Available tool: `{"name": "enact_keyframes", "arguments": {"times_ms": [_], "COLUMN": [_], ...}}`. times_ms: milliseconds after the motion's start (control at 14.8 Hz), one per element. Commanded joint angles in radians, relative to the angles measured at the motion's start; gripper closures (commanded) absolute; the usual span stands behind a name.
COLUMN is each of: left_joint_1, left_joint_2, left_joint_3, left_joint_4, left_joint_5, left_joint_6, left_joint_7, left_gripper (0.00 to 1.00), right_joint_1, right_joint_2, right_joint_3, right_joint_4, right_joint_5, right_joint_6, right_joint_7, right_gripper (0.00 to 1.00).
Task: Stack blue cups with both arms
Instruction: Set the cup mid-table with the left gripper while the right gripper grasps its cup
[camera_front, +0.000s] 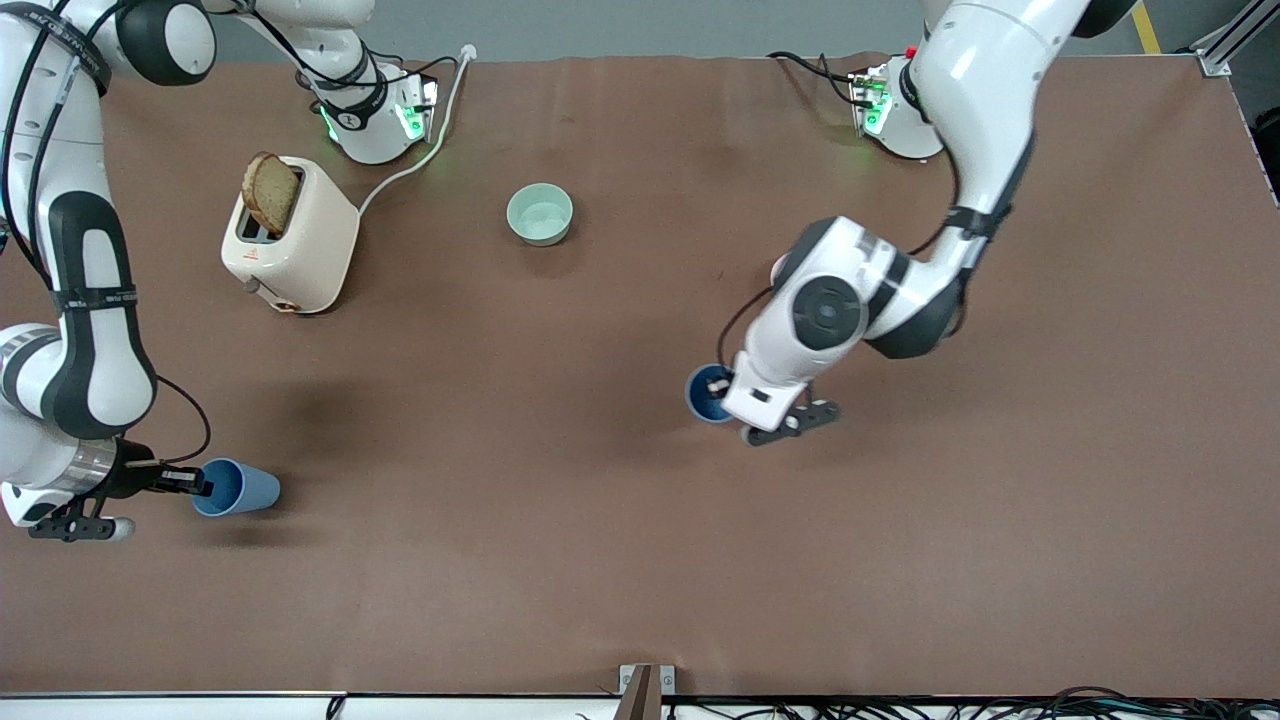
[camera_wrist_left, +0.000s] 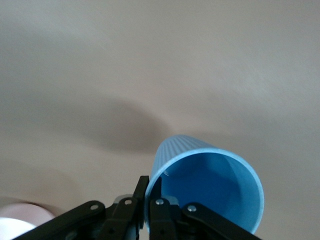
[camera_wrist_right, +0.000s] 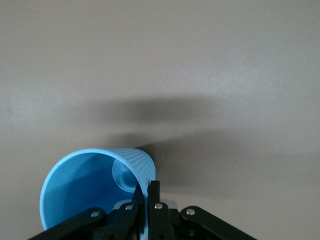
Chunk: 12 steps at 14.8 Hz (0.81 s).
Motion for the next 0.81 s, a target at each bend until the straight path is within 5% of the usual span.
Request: {"name": "enact_keyframes", "arguments": {"times_ms": [0, 338, 474, 541, 609, 744], "left_joint_1": [-0.067, -0.147, -0.147, -0.150, -0.163, -0.154], "left_joint_2": [0.064, 0.095, 0.097, 0.095, 0.088, 0.063], "left_joint_3": [0.008, 0.016, 0.014, 0.016, 0.019, 0.022], "left_joint_4": [0.038, 0.038, 0.038, 0.038, 0.039, 0.076], "left_joint_5": [0.011, 0.013, 0.013, 0.014, 0.024, 0.030], "left_joint_6": [0.071, 0.129, 0.129, 0.129, 0.129, 0.117], "left_joint_7": [-0.110, -0.213, -0.213, -0.213, -0.213, -0.213], "left_gripper": [1.00, 0.93, 0.58, 0.17, 0.00, 0.00], "right_joint_1": [0.005, 0.045, 0.100, 0.134, 0.169, 0.238], "right_joint_2": [-0.082, -0.273, -0.339, -0.370, -0.398, -0.450], "right_joint_3": [-0.004, -0.004, -0.001, 0.001, 0.001, 0.004], "right_joint_4": [0.001, -0.011, -0.011, -0.011, -0.011, -0.031], "right_joint_5": [0.000, -0.028, -0.098, -0.113, -0.115, -0.114], "right_joint_6": [-0.065, -0.214, -0.277, -0.315, -0.341, -0.394], "right_joint_7": [0.052, 0.136, 0.261, 0.324, 0.369, 0.462], "right_gripper": [0.99, 0.99, 0.99, 0.99, 0.99, 0.99]}}
